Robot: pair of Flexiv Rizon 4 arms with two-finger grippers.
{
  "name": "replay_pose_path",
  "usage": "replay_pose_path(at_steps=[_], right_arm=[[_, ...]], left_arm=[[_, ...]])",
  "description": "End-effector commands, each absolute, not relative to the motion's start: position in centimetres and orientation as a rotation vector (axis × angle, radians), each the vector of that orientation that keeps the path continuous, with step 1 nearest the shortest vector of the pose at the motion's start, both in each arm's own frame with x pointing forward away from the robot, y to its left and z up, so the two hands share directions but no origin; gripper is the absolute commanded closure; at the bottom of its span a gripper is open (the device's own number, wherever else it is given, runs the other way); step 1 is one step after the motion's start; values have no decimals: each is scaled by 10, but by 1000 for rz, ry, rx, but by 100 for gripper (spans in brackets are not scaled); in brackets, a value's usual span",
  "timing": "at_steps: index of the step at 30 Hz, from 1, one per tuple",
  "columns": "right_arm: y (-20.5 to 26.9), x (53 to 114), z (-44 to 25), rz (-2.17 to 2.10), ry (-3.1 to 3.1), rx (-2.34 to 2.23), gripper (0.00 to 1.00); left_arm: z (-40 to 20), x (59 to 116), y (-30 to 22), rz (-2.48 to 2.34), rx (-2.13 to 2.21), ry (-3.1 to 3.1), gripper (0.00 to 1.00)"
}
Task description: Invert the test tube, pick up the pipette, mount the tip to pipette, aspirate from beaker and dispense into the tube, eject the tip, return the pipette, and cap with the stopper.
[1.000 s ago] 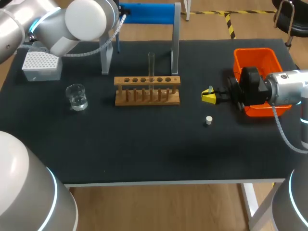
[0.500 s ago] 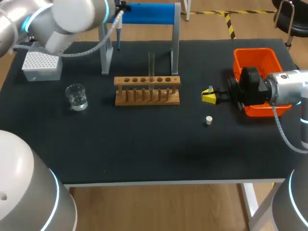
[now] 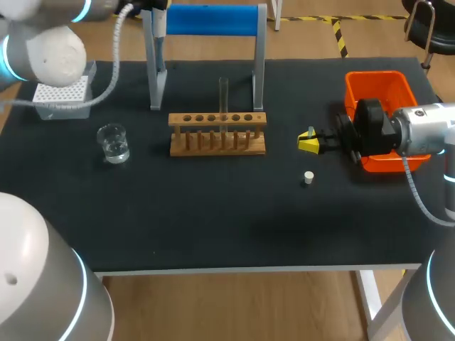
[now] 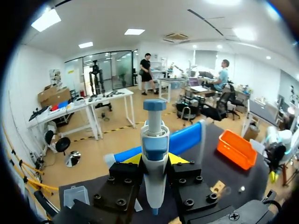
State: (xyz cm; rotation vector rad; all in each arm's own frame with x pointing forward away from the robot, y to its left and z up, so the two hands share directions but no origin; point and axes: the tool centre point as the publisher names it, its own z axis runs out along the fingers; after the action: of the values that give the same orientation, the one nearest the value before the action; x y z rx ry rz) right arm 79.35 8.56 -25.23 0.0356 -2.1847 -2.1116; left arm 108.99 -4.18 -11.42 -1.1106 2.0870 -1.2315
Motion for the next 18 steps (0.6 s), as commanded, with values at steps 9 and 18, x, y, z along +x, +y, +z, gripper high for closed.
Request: replay_pose_path(at_steps=[9,18], right_arm=[[86,792,-251,-2110,-2190,32,100],[86,792,-251,-2110,-2190,32,100]], left_arm=[[-102,1075,-28,-1403,-1010,2264,100],[-95,1066,-27,-1492,-913,2320,100]])
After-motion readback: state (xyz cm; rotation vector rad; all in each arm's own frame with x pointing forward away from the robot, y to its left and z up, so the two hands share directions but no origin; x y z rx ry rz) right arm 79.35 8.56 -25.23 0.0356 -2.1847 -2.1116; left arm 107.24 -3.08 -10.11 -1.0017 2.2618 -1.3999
